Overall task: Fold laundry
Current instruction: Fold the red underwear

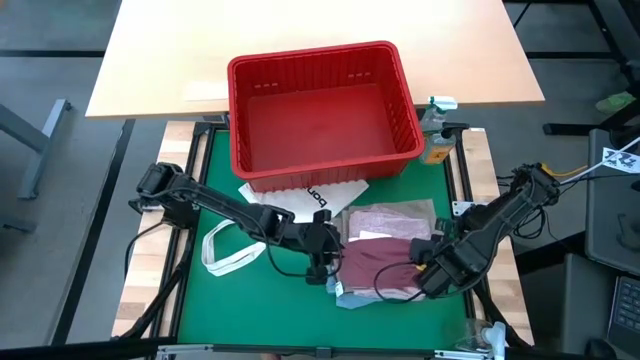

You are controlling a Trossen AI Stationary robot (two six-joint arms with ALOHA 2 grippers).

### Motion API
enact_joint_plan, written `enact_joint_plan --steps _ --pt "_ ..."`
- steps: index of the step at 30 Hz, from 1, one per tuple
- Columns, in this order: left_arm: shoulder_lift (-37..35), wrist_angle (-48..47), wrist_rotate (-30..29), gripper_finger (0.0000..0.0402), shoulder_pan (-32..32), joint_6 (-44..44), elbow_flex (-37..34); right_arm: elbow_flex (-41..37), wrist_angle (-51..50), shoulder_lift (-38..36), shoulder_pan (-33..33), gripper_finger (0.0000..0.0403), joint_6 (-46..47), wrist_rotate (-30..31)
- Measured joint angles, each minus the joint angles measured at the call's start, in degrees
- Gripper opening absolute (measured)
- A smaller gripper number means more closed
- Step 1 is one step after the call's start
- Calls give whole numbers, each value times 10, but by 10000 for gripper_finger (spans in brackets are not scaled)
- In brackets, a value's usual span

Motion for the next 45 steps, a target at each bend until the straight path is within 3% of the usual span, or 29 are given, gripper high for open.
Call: enact_joint_plan --steps 9,16,25,36,45 --pt "4 -6 0 98 -17 -23 0 -2 52 0 26 143 17 -51" --pt "4 -4 -1 98 -17 -23 0 -2 117 0 107 143 48 -24" --pt "4 -3 -1 98 -17 -25 0 -2 131 12 182 143 113 29" --pt "4 -3 -6 98 -17 -28 0 -2 91 72 191 143 110 36" --pt "4 -3 -7 98 -17 -29 0 23 75 75 191 143 110 20"
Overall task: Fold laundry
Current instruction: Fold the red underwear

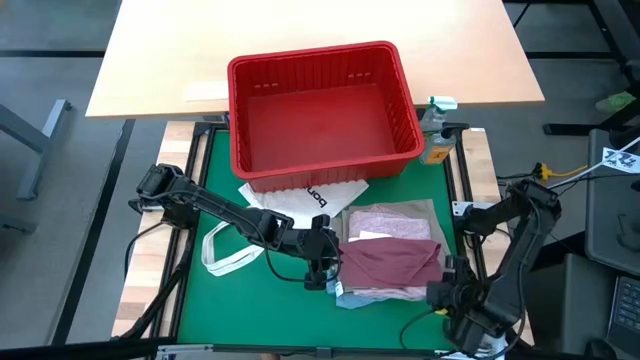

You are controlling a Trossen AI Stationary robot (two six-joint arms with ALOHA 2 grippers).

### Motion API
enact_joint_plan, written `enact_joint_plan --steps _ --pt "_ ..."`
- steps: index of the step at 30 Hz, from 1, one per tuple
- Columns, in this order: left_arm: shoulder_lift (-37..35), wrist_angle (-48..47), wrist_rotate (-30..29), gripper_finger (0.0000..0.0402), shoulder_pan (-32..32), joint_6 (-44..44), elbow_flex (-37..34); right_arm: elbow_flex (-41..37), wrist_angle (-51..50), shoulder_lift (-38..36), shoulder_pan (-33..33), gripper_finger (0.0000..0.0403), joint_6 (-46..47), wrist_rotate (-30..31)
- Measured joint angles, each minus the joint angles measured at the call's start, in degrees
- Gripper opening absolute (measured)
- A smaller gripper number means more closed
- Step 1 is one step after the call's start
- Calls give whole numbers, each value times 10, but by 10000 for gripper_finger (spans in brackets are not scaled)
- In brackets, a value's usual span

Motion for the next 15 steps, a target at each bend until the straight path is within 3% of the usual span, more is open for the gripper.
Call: enact_joint_plan --steps 5,9,15 --pt "0 8 0 98 0 0 0 41 -88 -2 0 143 23 28" --pt "0 24 -1 98 1 4 0 37 -76 -33 -2 143 27 78" --pt "0 30 -1 98 9 5 0 7 -80 -114 -29 143 41 97"
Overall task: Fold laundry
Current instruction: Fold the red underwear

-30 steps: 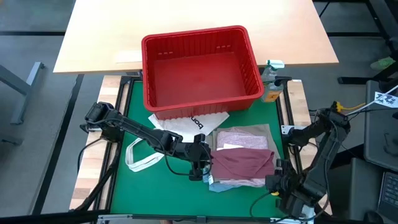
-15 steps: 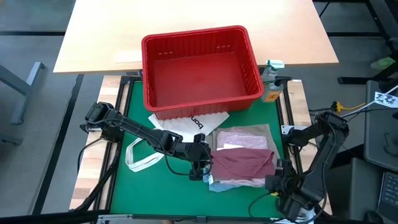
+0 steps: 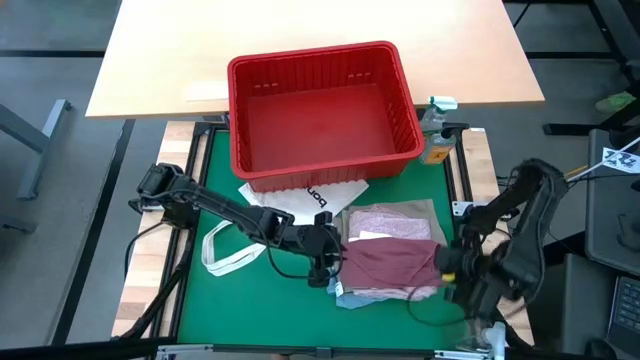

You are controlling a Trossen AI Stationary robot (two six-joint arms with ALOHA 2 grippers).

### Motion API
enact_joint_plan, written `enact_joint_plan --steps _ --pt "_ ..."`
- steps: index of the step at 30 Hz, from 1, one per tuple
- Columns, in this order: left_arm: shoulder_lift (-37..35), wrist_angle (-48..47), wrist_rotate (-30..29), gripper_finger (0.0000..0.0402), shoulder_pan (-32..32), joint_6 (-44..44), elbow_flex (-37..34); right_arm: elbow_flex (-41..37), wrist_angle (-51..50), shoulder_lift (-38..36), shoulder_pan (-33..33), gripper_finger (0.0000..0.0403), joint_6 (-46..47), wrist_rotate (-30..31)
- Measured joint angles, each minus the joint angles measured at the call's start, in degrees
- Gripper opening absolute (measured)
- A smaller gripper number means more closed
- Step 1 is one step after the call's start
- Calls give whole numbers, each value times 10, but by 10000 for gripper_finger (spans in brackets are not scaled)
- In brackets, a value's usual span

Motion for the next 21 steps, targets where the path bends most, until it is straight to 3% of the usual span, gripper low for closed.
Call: enact_joint_plan --steps 4,12,17,21 --pt "0 0 0 98 5 1 0 -59 -2 -82 -19 143 39 1" --pt "0 0 -1 98 12 1 0 -210 40 -253 -20 143 268 -13" --pt "0 0 -1 98 12 1 0 -280 143 -318 -20 143 285 -9" --pt "0 0 0 98 12 1 0 -317 161 -328 -20 143 285 -12"
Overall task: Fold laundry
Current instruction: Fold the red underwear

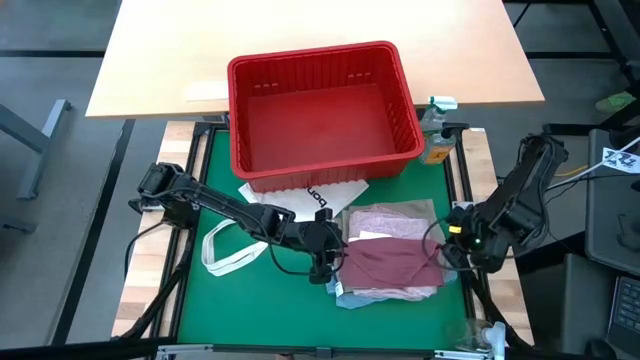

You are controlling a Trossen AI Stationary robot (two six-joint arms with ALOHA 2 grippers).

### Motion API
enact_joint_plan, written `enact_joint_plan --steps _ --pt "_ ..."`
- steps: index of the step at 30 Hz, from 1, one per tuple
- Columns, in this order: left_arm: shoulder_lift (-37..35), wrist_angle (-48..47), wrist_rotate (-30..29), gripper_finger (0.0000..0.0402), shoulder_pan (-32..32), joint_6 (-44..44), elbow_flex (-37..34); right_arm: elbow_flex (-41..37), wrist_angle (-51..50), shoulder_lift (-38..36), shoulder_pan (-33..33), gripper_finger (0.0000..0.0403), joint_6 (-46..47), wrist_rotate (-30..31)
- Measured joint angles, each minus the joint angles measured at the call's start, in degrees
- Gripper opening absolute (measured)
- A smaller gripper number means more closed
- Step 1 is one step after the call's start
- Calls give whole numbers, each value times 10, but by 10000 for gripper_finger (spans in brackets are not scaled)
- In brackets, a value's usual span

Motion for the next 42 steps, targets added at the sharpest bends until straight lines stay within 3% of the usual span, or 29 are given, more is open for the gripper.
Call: enact_joint_plan --steps 22,26,32,37,42 --pt "0 0 0 98 0 -5 0 -23 25 56 0 141 5 33" --pt "0 0 0 98 -1 -5 0 -23 50 67 0 109 6 27" --pt "0 0 0 98 -1 -6 0 -23 88 65 0 10 6 24" --pt "0 0 0 98 -1 -6 0 0 96 65 0 27 48 38" --pt "0 0 0 98 -1 -6 0 33 109 65 0 6 62 119"
